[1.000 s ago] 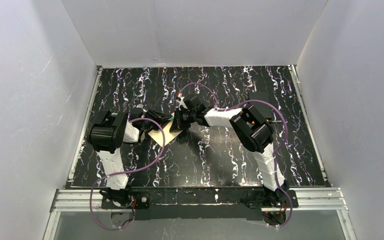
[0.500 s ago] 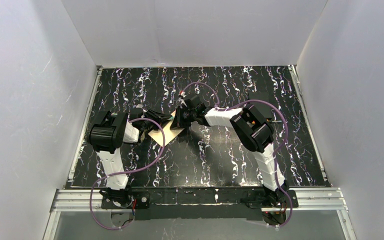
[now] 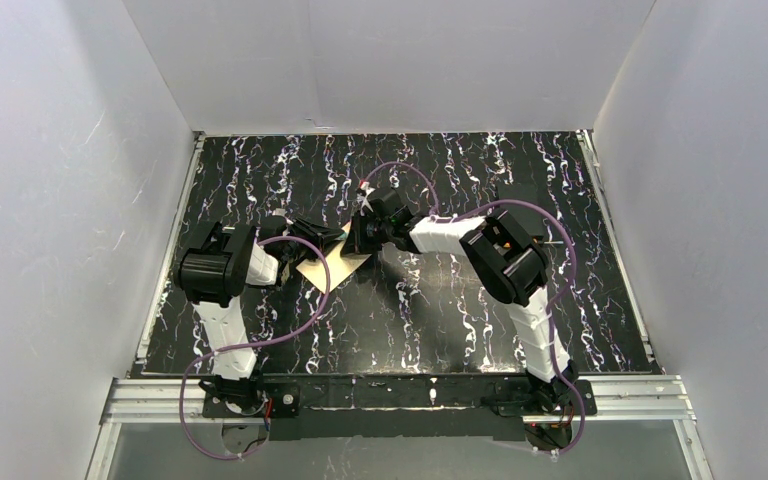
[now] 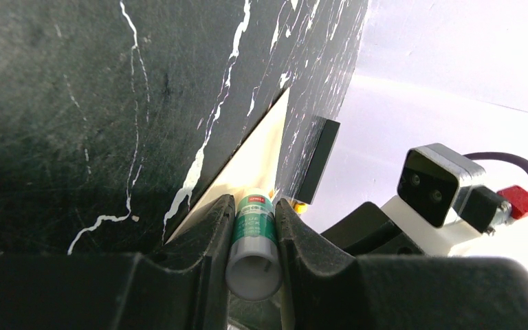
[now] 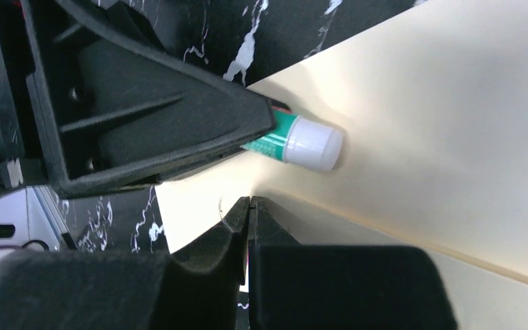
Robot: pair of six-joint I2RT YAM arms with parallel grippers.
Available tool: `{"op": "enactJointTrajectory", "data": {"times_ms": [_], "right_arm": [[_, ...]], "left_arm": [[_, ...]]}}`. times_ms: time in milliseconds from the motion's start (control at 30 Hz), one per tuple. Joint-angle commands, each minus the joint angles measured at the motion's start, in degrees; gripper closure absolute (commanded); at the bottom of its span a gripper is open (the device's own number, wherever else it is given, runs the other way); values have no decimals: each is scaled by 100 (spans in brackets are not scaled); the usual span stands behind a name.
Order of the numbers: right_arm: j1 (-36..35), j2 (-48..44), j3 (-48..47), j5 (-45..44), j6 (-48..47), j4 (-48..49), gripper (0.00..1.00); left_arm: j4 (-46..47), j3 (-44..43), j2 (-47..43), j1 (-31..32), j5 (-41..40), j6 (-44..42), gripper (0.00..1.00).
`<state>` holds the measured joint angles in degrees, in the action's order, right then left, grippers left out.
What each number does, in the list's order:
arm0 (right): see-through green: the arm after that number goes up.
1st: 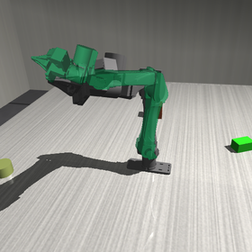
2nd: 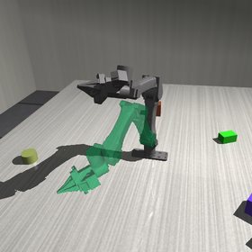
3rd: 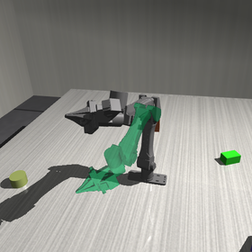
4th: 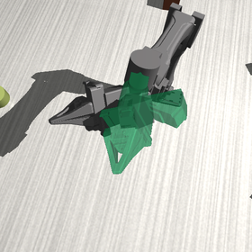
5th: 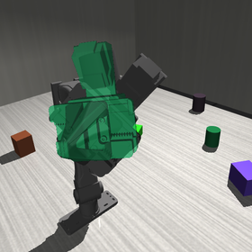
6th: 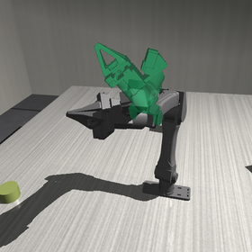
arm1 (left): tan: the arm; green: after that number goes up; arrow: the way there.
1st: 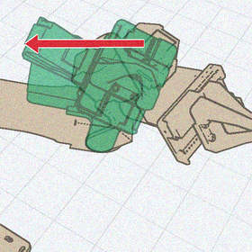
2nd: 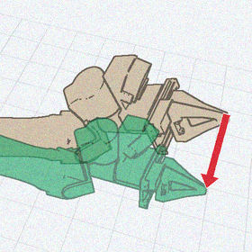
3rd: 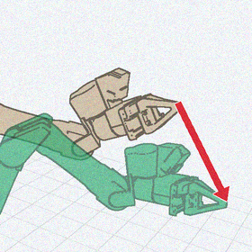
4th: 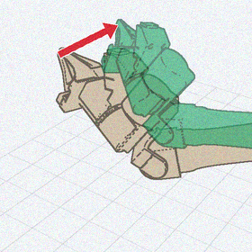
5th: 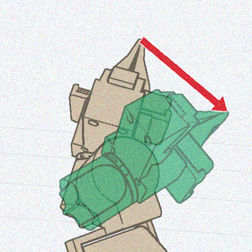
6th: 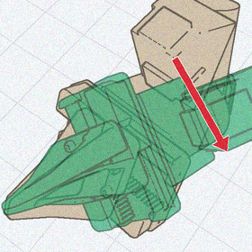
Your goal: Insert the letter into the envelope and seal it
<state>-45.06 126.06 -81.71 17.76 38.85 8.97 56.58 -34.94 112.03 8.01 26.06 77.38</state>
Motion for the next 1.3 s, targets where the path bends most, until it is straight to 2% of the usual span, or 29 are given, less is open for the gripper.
{"op": "enactJointTrajectory", "data": {"times_ms": [0,133,333,667,1267], "right_arm": [[-238,-130,295,275,-775,-580,87],[-494,-53,169,313,-1219,-885,86],[-555,-17,123,263,-986,-806,87],[26,-467,306,-526,-436,-687,85],[413,79,-608,-756,-248,-763,84]], "left_arm": [[-1052,234,144,-63,-729,-292,100],[-1059,249,169,-63,-765,-255,100],[-1054,301,172,-63,-779,-206,100],[-1060,277,146,-58,-683,-342,100],[-1193,191,157,-63,-673,-487,100]]}}
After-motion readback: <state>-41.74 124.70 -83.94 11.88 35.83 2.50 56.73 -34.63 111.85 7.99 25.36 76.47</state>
